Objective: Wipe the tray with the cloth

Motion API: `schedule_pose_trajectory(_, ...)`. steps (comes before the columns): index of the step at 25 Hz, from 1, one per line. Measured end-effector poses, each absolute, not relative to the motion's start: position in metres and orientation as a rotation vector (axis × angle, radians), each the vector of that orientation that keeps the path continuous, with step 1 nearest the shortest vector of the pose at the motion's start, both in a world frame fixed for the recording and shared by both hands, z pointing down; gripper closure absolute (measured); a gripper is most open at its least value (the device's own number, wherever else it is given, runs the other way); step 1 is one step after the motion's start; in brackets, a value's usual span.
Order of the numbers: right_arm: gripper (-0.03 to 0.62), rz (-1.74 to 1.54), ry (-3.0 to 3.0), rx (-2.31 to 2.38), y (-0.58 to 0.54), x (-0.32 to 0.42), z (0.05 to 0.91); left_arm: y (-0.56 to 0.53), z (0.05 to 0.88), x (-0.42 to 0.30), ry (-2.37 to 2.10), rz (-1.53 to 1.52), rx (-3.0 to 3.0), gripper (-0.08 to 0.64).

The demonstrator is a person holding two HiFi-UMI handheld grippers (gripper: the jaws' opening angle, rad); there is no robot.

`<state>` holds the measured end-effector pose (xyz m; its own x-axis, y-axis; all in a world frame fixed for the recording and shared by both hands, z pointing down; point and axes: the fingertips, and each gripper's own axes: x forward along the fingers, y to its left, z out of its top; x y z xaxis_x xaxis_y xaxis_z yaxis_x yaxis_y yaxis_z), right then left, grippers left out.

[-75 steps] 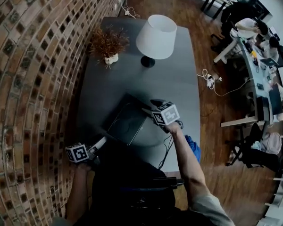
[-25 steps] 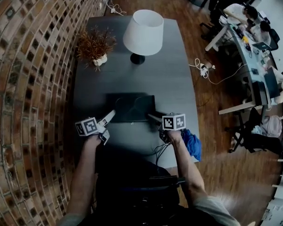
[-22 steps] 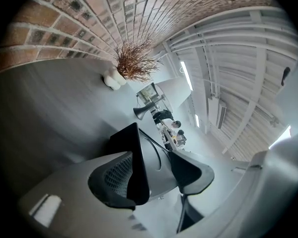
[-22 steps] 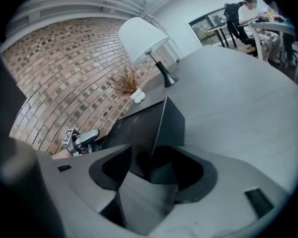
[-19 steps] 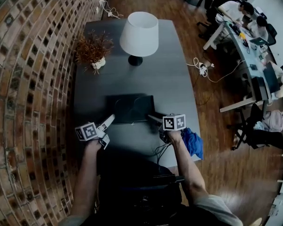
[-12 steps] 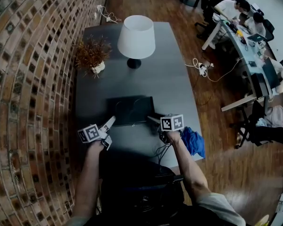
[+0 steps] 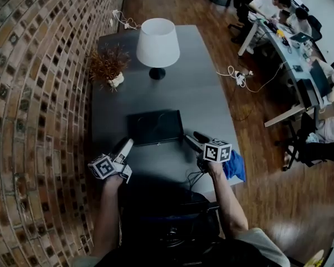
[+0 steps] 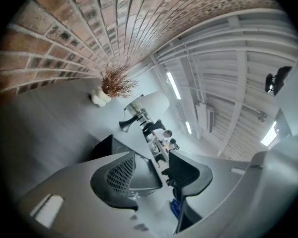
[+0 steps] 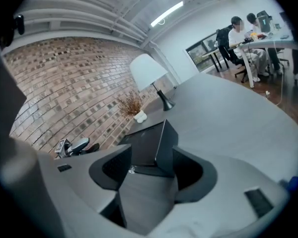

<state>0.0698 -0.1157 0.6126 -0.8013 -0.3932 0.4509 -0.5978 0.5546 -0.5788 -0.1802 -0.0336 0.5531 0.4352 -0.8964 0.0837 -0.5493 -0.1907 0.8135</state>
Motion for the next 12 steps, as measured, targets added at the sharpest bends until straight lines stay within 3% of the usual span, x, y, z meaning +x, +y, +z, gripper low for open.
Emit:
schedule_pose_trajectory(4, 0.341, 1.002, -2.659, 0.935, -0.111, 0.099, 0.571, -0.015, 0.495, -0.179, -1.209, -0.735, 1.93, 0.362)
schedule_pose_trajectory(6, 0.38, 0.999, -2.707, 0.984, -0.108, 0.106, 0.554, -0.006, 0.473, -0.175, -1.173, -0.814, 1.957, 0.36)
schedule_pose_trajectory(12, 0.381, 0.954, -2.81, 0.972, -0.097, 0.102, 0.511, 0.005, 0.434, -0.155, -1.093, -0.903, 2.027, 0.359)
